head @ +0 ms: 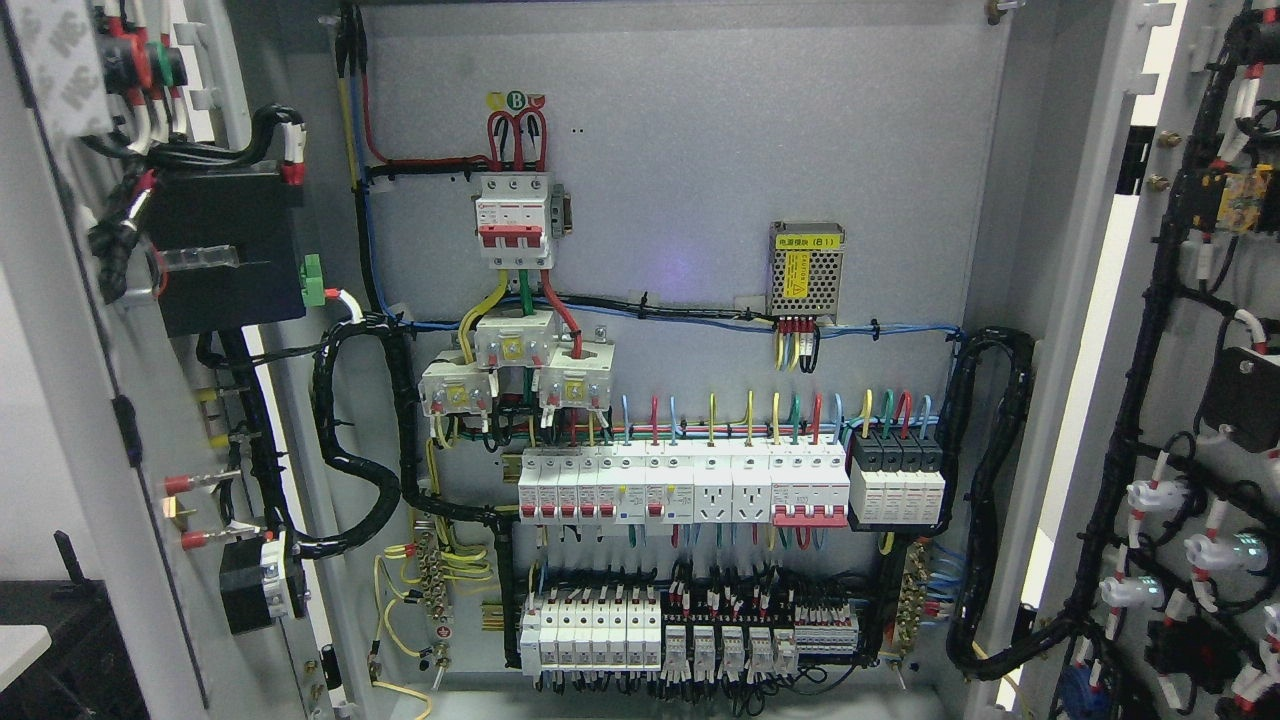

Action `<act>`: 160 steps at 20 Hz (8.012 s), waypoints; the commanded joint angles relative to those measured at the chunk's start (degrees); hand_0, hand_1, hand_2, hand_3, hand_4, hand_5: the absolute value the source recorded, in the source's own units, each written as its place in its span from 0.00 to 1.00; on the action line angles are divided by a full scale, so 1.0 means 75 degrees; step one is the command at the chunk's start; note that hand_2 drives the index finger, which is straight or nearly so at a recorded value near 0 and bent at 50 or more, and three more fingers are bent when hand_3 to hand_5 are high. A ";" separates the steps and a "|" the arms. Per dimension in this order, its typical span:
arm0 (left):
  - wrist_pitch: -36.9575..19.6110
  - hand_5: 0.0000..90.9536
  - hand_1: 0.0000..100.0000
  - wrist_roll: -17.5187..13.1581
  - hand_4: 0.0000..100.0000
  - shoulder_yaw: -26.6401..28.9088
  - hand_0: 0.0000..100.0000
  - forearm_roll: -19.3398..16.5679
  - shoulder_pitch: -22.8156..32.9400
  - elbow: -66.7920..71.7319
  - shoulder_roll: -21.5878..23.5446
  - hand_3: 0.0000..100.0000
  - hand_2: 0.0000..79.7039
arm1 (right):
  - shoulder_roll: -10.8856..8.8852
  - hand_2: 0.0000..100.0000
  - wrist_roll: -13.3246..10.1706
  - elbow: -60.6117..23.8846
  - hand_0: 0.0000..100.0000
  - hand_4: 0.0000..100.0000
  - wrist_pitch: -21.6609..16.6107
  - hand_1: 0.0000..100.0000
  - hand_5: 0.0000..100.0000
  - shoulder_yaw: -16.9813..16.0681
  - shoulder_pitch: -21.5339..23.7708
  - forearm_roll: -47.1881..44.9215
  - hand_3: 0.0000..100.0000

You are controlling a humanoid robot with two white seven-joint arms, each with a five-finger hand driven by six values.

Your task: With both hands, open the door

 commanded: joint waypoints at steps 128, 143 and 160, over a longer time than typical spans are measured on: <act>-0.6074 0.00 0.00 0.0071 0.03 -0.1793 0.00 0.2285 0.2837 -1.4089 0.0926 0.00 0.00 | -0.3622 0.00 -0.1341 -0.2579 0.23 0.00 -0.5254 0.00 0.00 -0.6621 0.4612 -0.1084 0.00; -0.7572 0.00 0.00 0.0071 0.03 -0.1079 0.00 0.2332 0.1968 -1.4323 0.1125 0.00 0.00 | -0.4056 0.00 -0.1329 -0.2544 0.23 0.00 -0.5031 0.00 0.00 -0.6832 0.4694 -0.1203 0.00; -0.7844 0.00 0.00 0.0059 0.03 0.0070 0.00 0.3187 0.2332 -1.4323 0.1242 0.00 0.00 | -0.4162 0.00 -0.1329 -0.2520 0.23 0.00 -0.4996 0.00 0.00 -0.7136 0.4905 -0.1484 0.00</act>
